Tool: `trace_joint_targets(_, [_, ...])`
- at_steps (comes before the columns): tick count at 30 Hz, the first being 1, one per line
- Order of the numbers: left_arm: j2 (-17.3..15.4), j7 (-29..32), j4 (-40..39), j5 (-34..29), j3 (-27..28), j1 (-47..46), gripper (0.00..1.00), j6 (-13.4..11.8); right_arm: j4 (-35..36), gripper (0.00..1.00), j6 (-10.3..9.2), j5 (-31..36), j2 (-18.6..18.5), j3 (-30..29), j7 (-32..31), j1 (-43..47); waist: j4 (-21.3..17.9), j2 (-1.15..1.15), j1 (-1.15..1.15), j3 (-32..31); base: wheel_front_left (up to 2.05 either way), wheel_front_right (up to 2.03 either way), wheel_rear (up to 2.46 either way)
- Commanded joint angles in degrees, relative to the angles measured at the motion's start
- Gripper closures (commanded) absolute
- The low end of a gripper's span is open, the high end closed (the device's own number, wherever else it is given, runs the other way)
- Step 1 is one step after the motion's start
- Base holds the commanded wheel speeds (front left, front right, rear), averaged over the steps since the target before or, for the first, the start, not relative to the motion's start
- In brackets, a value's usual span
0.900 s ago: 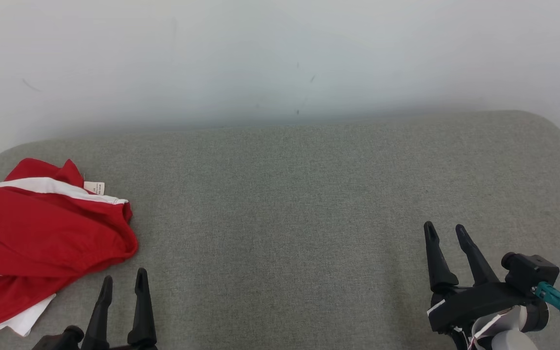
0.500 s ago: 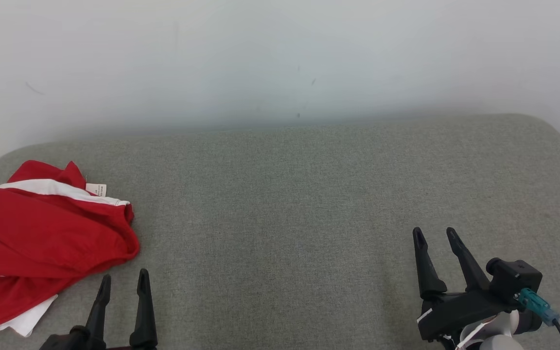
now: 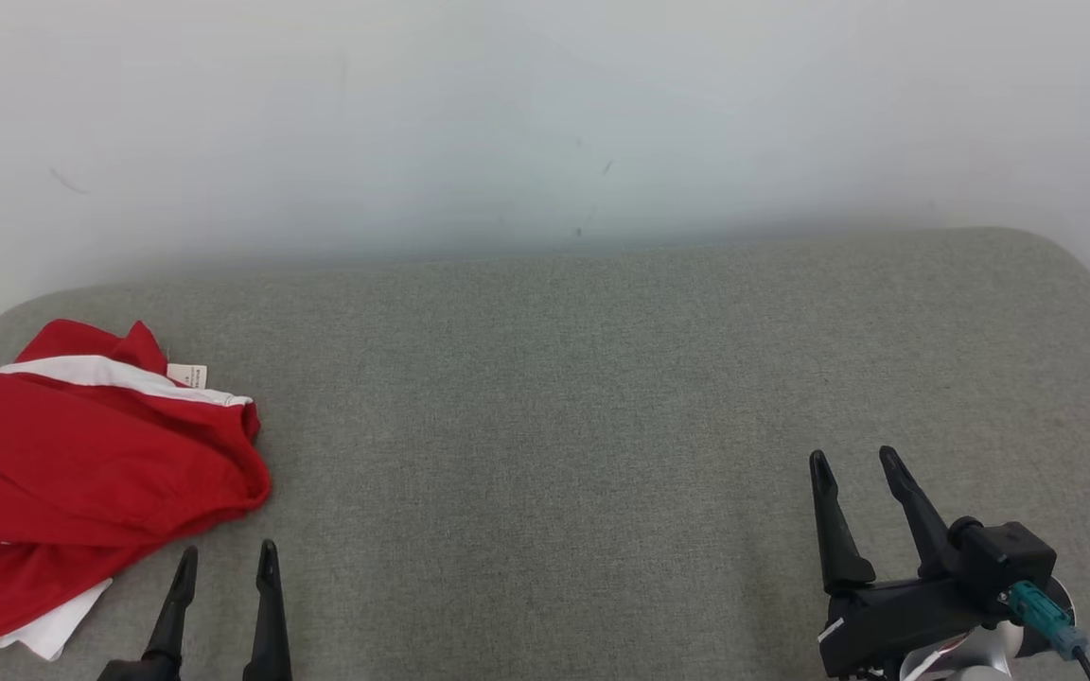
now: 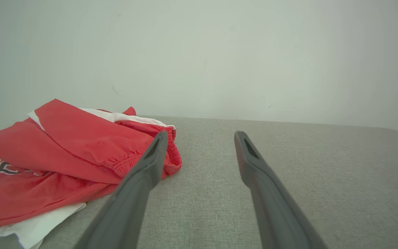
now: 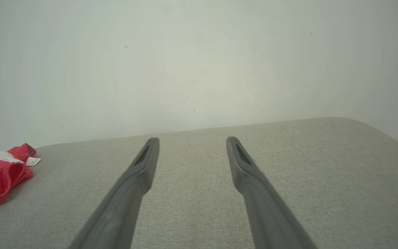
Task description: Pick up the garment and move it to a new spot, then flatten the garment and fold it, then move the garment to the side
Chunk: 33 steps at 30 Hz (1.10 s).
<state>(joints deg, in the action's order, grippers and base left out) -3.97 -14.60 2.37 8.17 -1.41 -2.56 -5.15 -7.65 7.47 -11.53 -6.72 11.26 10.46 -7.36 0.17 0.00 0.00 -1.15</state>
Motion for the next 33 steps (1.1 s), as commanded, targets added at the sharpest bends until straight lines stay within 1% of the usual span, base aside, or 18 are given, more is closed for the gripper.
trace_joint_targets(1, [-0.6, -0.3, 0.2, -1.4, 0.2, 0.6, 0.0, -0.4, 0.7, 0.0, 0.04, 1.3, 0.0, 0.4, 0.4, 0.5, 0.0, 0.0, 0.0, -0.1, 0.0, 0.0, 0.0])
trace_joint_targets(4, [-0.9, -0.3, 0.6, -3.3, 0.3, 0.6, 0.0, -1.0, 1.3, 0.0, 0.04, 2.7, 0.2, 0.8, 0.6, 1.1, -0.1, 0.0, 0.0, -0.3, 0.0, 0.0, 0.0])
trace_joint_targets(10, [-0.9, -0.4, 0.8, -4.8, 0.8, 0.7, 0.0, -1.6, 2.2, 0.0, 0.04, 3.5, 0.7, -0.2, 0.9, 1.9, -0.1, 0.0, 0.0, -0.7, 0.0, 0.0, 0.0])
trace_joint_targets(18, [-1.3, -0.6, 0.2, -7.7, 1.3, 1.5, 0.0, -2.6, 3.1, 0.0, 0.04, 6.0, 0.6, 0.7, 1.5, 2.5, -0.2, 0.0, 0.0, -1.0, 0.0, 0.0, 0.0])
trace_joint_targets(33, [-1.9, -0.5, 1.1, -6.9, 1.1, 1.1, 0.0, -3.1, 3.1, 0.0, 0.04, 5.9, 0.7, 0.3, 1.0, 2.7, -0.2, 0.0, 0.0, -1.0, 0.0, 0.0, 0.0])
